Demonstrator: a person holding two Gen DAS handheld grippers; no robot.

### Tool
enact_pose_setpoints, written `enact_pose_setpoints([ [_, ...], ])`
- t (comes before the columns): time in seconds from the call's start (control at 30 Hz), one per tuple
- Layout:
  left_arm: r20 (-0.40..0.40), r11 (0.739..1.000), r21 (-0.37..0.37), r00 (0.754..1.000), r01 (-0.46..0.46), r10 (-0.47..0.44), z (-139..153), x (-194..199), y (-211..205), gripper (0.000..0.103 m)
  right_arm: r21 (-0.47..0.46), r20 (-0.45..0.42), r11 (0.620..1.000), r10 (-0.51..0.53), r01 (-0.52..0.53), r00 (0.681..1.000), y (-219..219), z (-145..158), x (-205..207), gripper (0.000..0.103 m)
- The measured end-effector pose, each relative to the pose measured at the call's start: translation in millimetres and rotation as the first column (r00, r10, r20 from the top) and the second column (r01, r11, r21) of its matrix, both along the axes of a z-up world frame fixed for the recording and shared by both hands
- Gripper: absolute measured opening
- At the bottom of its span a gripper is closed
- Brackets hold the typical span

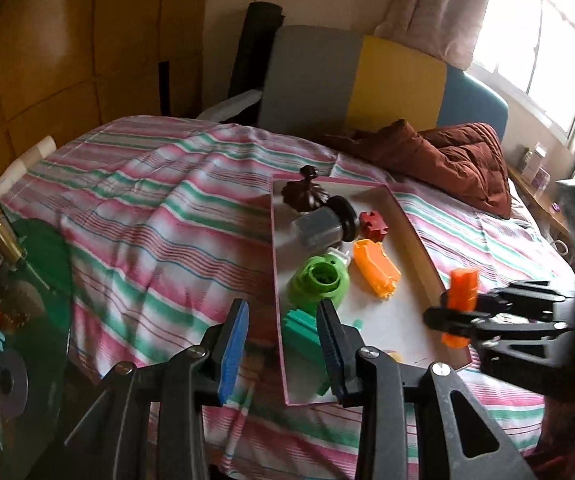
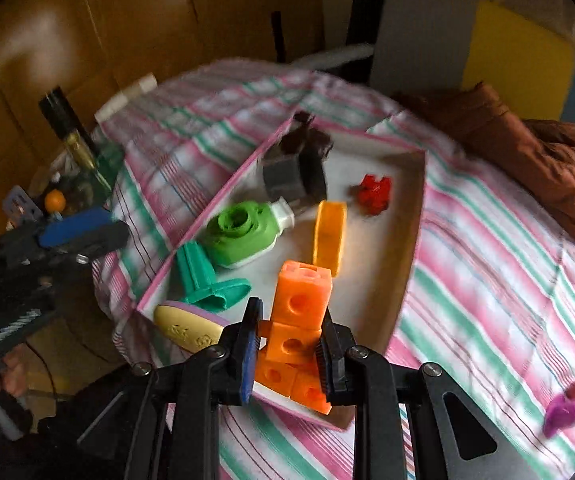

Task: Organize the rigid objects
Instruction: 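Carry the orange cube blocks into the tray and open the right gripper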

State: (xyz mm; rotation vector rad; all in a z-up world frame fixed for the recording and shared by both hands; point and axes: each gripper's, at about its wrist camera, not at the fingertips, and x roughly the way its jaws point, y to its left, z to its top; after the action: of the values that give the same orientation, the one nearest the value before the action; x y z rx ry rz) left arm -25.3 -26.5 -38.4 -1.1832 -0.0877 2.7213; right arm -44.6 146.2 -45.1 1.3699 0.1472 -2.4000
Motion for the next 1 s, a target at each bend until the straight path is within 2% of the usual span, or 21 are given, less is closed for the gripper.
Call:
enact_pose_setpoints([
  [0.2,0.017,1.0,0.004,1.0,-0.012,0.012,-6.2,-0.4,-5.3,0.035,0.032,0.078,0.999,-0.005,0.003,0.997,-9.3,-28.4,-20.8,0.025],
  [0.43,0.027,1.0,-0.004,1.0,0.0,0.0,-10.2,-1.8,-1.1,0.035,-0.036,0.096,0.999,-0.025,0.028,0.995,-8.5,-39.4,-23.4,0.029],
  [0.6,0.023,1.0,-0.009,1.0,0.002,-0.002,-8.4,-2.1,1.8,0.035,-0.075,0.062,0.995,-0.06,0.064,0.996,-3.5,-27.8,-19.3,0.041],
  [0.83,0.003,1.0,-0.015,1.0,0.024,-0.024,-0.1,2.0,9.5,0.035,-0.123,0.003,0.988,-0.093,0.093,0.996,6.4,-5.9,-7.2,0.047],
  [1.0,-0.019,0.999,-0.024,0.999,0.044,-0.045,7.7,5.5,16.1,0.035,-0.09,-0.063,0.99,-0.115,0.11,0.991,10.8,6.8,5.2,0.052],
])
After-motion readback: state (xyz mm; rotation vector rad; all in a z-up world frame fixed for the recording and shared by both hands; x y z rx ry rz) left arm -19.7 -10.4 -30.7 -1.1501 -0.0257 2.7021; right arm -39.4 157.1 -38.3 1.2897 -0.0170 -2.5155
